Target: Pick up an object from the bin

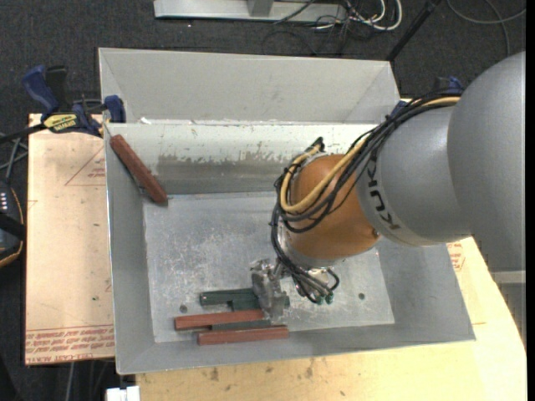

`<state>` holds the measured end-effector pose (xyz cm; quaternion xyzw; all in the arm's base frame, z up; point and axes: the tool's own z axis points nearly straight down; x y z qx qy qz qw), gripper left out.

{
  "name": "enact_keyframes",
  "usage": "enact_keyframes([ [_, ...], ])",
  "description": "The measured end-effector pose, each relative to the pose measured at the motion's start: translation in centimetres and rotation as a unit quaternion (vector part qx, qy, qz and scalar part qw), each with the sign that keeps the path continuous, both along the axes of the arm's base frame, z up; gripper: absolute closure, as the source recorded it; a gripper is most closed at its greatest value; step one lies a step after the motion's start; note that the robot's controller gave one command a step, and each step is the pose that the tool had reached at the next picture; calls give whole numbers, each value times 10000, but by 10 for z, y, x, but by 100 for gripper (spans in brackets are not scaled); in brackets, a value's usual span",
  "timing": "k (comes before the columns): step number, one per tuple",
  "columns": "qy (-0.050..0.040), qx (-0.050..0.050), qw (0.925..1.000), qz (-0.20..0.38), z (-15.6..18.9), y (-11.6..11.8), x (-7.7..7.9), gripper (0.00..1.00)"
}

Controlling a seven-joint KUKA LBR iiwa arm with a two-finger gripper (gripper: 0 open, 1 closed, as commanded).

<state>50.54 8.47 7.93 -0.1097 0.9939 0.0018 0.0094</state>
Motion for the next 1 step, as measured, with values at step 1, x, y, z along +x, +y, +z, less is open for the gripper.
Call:
enact_keyframes([
  [1,-17,-1,10000,7,-4,-1,0,0],
])
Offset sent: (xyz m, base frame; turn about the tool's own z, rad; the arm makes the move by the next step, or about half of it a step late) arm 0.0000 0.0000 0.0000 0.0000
